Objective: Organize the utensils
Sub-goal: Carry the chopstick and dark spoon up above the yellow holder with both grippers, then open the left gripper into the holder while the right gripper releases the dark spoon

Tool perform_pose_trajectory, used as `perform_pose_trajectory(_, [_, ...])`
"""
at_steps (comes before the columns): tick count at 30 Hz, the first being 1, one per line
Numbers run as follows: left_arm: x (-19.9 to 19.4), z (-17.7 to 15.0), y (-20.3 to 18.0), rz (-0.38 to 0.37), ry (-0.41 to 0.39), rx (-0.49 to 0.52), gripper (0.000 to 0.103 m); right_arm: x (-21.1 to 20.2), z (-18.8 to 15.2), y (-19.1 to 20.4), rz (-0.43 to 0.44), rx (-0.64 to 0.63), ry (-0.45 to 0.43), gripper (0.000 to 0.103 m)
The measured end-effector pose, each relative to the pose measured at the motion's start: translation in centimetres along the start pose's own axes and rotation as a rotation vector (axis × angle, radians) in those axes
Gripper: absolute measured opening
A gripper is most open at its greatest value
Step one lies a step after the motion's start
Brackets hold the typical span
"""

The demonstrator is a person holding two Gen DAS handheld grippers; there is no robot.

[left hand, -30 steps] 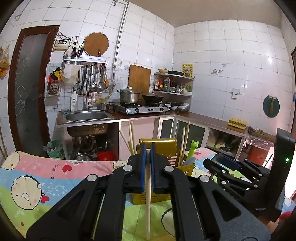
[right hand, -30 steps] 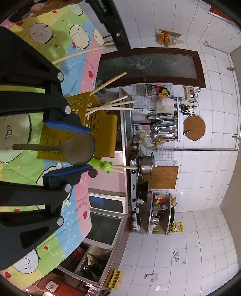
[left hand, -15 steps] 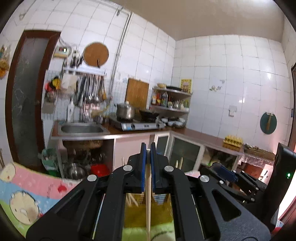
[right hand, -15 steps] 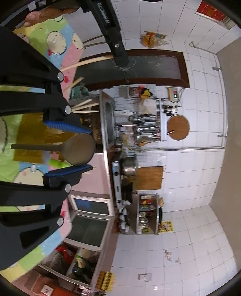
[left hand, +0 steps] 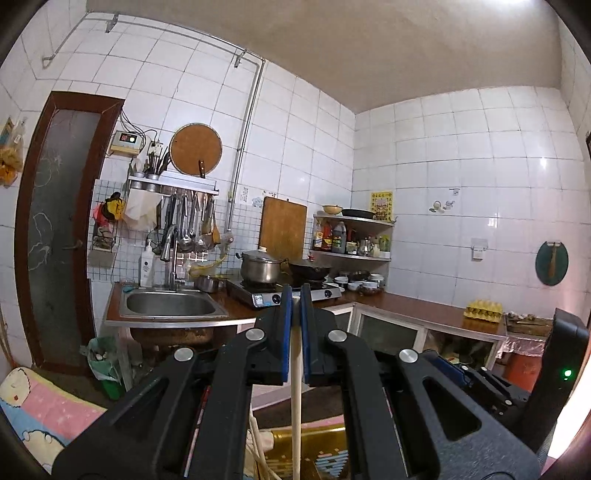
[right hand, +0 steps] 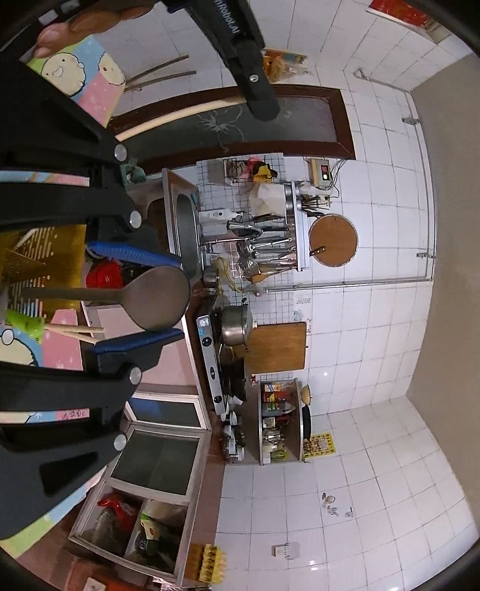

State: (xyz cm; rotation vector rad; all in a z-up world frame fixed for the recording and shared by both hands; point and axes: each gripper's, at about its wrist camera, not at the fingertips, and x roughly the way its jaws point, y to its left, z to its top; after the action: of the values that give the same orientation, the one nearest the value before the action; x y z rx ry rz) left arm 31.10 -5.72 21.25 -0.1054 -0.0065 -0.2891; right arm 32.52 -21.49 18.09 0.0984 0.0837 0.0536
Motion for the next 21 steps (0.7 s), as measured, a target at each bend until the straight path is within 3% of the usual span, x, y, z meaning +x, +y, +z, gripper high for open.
perform_pose_trajectory(9, [3.7,-5.3,1.2,0.056,0.087,0.025,0.003,3.1,-3.3,-0.4,-0.016,-0.015,0.044,0.034])
perform_pose_trajectory(21, [4.8,-9.2,3.4,0.121,0.247,0.020,0.004,3.7,-5.4,-0.3,-0.037,-0.095,0.131,0.035])
